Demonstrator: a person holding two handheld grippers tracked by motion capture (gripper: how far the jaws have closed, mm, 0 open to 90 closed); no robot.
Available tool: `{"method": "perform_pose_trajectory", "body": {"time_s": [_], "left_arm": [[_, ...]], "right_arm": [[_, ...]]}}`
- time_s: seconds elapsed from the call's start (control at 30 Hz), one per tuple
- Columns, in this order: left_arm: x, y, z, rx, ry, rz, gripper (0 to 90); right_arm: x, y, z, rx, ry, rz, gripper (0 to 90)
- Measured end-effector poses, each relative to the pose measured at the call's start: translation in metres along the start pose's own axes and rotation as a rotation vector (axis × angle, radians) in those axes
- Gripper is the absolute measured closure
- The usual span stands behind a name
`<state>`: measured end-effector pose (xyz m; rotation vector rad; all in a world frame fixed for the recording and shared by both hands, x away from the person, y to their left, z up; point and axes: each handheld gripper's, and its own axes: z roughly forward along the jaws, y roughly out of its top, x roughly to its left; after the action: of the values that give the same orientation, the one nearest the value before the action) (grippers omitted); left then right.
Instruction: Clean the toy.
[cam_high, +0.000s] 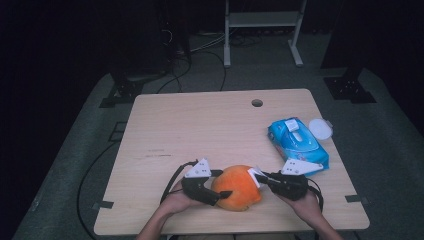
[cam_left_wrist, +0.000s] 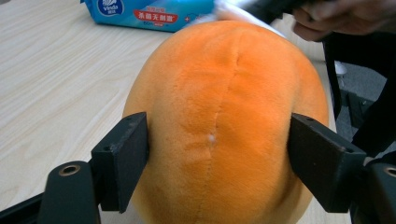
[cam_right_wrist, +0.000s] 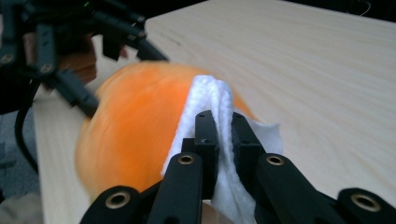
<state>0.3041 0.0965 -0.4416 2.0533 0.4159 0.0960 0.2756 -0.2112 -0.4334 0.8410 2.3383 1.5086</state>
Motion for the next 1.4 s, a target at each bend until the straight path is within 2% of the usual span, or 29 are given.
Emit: {"method": "perform_pose_trajectory", "body": {"time_s": [0.07,0.23,0.37,0.5,0.6,0.73,0.8,0.83,0.87,0.9,1.0,1.1,1.13,1.17,1.23,1.3,1.33,1.4], "left_arm": [[0.001,0.000,0.001,-0.001,0.000,-0.012,23.0],[-0.003,0.004,0.006,0.001,0.011,-0.005,23.9],[-0.013,0.010,0.014,0.007,0.017,0.056,26.5],[-0.028,0.014,0.019,0.034,0.022,0.143,28.1],[-0.031,0.015,0.020,0.041,0.028,0.159,28.1],[-0.029,0.016,0.018,0.016,-0.010,0.126,24.2],[-0.025,0.019,0.014,-0.014,-0.034,0.094,18.9],[-0.024,0.020,0.012,-0.015,-0.014,0.081,15.5],[-0.021,0.021,0.011,0.005,0.007,0.069,10.8],[-0.018,0.020,0.010,0.019,0.004,0.050,9.0],[-0.011,0.013,0.014,0.043,-0.045,-0.026,7.3],[-0.009,0.009,0.024,0.074,-0.101,-0.066,5.6],[-0.009,0.009,0.026,0.078,-0.103,-0.069,5.5],[-0.009,0.009,0.026,0.076,-0.108,-0.068,6.6],[-0.011,0.011,0.023,0.059,-0.090,-0.054,20.9],[-0.013,0.013,0.019,0.014,-0.080,-0.046,32.7],[-0.014,0.016,0.016,-0.015,-0.073,-0.038,35.1],[-0.017,0.025,0.009,-0.042,-0.034,0.004,37.3]], "right_arm": [[0.005,-0.005,-0.004,0.004,0.013,0.008,83.2],[0.025,-0.007,-0.013,0.003,0.037,-0.054,83.3],[0.031,0.007,-0.007,-0.002,0.021,-0.105,83.3],[0.024,0.019,0.003,-0.024,0.001,-0.101,83.3],[0.016,0.021,0.008,-0.021,-0.028,-0.087,83.4],[0.012,0.015,0.007,-0.006,-0.023,-0.058,83.4],[0.014,0.011,0.005,0.003,-0.026,-0.077,83.3],[0.015,0.010,0.003,0.007,-0.024,-0.081,83.4],[0.015,0.008,0.001,0.008,-0.023,-0.083,83.3],[0.015,0.006,-0.001,0.012,-0.020,-0.078,83.4],[0.013,0.000,-0.008,0.011,-0.014,-0.070,83.3],[0.012,-0.005,-0.012,0.011,-0.014,-0.067,83.3],[0.012,-0.006,-0.013,0.009,-0.012,-0.064,83.3],[0.012,-0.006,-0.013,0.008,-0.011,-0.061,83.3],[0.012,-0.006,-0.014,0.004,-0.011,-0.051,83.3],[0.011,-0.004,-0.014,-0.007,-0.019,-0.048,83.4],[0.011,-0.002,-0.015,-0.013,-0.029,-0.049,83.4],[0.010,0.003,-0.017,-0.033,-0.046,-0.047,83.5]]}}
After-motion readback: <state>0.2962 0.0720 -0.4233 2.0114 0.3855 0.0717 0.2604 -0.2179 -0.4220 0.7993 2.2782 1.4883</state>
